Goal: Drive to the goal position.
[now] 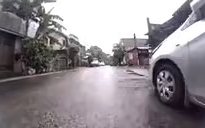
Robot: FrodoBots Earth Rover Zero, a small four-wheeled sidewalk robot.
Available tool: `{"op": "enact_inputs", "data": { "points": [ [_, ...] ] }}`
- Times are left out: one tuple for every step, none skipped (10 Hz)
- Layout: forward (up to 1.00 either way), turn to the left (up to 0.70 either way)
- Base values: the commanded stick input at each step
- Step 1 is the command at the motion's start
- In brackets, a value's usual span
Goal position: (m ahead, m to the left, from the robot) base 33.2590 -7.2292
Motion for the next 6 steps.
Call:
{"op": "enact_inputs", "data": {
  "points": [
    [0.0, 0.0],
    [0.0, 0.0],
    [0.0, 0.0],
    [0.0, 0.0],
    [0.0, 0.0],
    [0.0, 0.0]
  ]
}}
